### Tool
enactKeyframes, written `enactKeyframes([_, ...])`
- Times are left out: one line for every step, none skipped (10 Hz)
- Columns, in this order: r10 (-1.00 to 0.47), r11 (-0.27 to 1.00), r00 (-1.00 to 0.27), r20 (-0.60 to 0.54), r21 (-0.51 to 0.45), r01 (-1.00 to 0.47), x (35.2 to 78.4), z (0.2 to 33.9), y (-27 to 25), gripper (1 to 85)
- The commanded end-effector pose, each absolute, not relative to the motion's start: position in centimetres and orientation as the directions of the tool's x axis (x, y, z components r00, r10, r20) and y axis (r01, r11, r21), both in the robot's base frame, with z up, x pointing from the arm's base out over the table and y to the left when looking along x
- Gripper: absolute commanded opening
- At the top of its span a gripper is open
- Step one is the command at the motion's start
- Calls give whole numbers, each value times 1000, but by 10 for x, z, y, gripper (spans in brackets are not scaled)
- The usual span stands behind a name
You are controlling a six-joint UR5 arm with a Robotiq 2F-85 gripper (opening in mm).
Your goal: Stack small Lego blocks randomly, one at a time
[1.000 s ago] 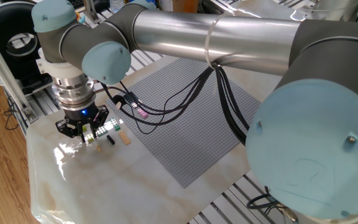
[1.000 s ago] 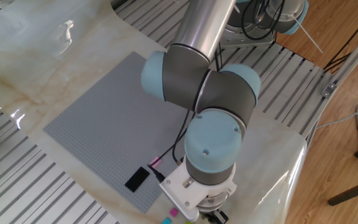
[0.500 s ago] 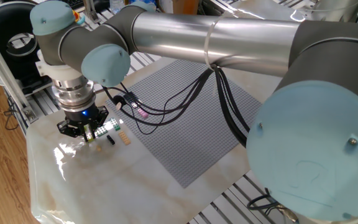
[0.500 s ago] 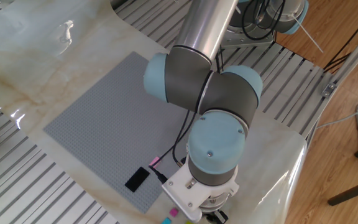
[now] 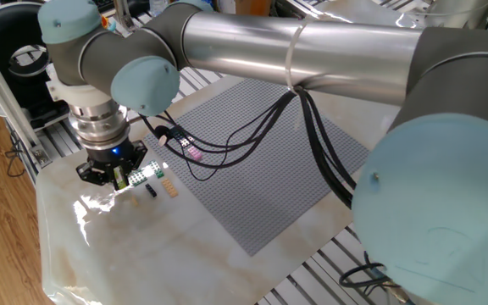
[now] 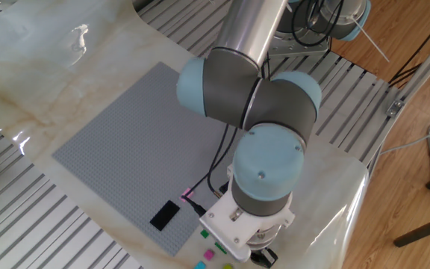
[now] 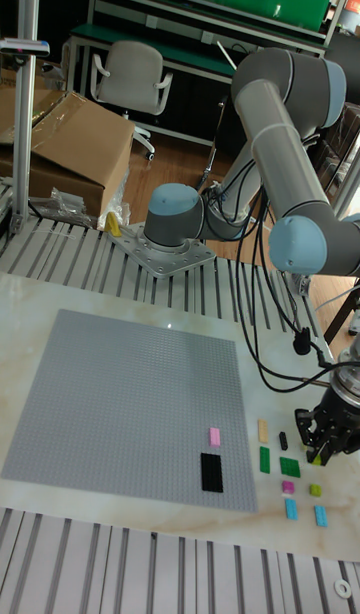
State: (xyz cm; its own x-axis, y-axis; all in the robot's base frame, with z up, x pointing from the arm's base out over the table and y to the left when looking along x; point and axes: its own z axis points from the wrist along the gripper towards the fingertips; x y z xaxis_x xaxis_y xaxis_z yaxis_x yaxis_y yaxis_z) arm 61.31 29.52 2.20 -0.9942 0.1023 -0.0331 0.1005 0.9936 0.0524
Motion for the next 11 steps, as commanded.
enactKeyframes([72, 993, -997, -9, 98, 71, 603, 36, 308, 13])
enactKeyframes([81, 989, -996, -24, 126, 77, 608, 37, 314, 13])
enactKeyframes([77, 993, -994, -72, 92, 70, 619, 36, 305, 13])
enactKeyframes([101, 994, -989, -106, 53, 96, 628, 36, 293, 13])
enactKeyframes([116, 993, -987, -112, 35, 112, 629, 36, 288, 13])
enactKeyframes([110, 994, -988, -112, 13, 109, 628, 36, 282, 13])
enactKeyframes([89, 996, -991, -101, 13, 88, 625, 38, 279, 13])
enactKeyframes([57, 998, -995, -80, 24, 55, 617, 47, 263, 13])
enactKeyframes([4, 1000, -998, -67, 17, 3, 611, 57, 239, 13])
enactKeyframes([-54, 998, -997, -58, 13, -55, 607, 64, 211, 13])
enactKeyframes([-57, 998, -996, -63, 36, -59, 606, 65, 210, 13])
